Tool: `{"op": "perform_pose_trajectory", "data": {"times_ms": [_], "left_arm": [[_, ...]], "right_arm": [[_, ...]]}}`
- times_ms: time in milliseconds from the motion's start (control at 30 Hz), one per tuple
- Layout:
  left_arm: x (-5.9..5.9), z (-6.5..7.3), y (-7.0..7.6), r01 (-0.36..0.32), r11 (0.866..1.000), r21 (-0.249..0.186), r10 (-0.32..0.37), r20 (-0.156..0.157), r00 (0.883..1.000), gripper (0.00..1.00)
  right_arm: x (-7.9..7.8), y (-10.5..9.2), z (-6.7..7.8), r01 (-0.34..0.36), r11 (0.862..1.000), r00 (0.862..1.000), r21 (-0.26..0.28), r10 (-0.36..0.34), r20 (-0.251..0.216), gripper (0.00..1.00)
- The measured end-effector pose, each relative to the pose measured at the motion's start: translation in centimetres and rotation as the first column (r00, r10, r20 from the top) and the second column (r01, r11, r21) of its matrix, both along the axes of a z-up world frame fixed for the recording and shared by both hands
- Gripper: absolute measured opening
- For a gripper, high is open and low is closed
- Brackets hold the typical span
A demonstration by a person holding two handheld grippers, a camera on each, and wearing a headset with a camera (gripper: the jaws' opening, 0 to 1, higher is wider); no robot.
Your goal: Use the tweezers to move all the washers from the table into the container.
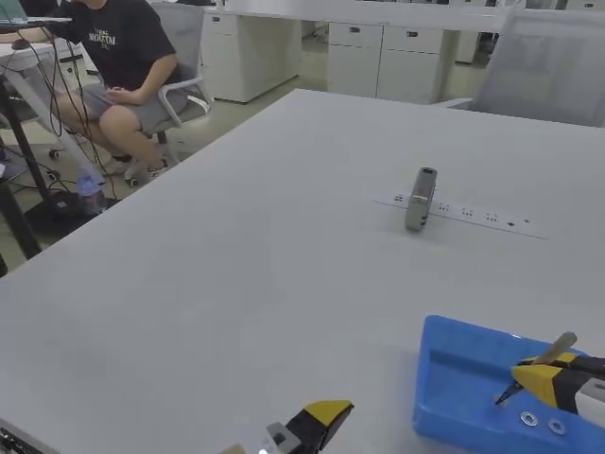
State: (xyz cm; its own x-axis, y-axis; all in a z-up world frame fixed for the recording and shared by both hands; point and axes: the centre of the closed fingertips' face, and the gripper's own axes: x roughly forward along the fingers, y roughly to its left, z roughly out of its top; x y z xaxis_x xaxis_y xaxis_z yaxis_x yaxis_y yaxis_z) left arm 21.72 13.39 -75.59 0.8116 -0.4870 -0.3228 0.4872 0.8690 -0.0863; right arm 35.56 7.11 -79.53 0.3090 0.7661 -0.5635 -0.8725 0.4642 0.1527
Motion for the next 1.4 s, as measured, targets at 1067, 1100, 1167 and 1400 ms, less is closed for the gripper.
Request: {"op": "perform_pose_trajectory", "data": {"times_ms": [1067,1100,1167,1400], "left_arm": [[-0.1,-0.2,0.0,0.004,1.000,0.012,-0.004,-0.009,1.000,0.65],[-0.1,-0.3,0.0,0.004,1.000,0.013,-0.004,-0.010,1.000,0.65],[-0.1,-0.3,0.0,0.005,1.000,0.012,-0.005,-0.011,1.000,0.65],[-0.2,-0.3,-0.1,0.007,1.000,0.011,-0.007,-0.011,1.000,0.65]], "right_arm": [[-3.6,-1.6,4.3,-0.004,0.998,0.999,0.055,0.002,0.036,0.03],[-4.1,-1.7,4.6,-0.003,0.998,0.999,0.060,0.001,0.036,0.03],[-4.7,-1.8,4.8,-0.007,0.998,0.999,0.066,0.005,0.032,0.03],[-7.0,-2.4,3.8,-0.016,0.998,1.000,0.066,0.017,-0.016,0.03]]}}
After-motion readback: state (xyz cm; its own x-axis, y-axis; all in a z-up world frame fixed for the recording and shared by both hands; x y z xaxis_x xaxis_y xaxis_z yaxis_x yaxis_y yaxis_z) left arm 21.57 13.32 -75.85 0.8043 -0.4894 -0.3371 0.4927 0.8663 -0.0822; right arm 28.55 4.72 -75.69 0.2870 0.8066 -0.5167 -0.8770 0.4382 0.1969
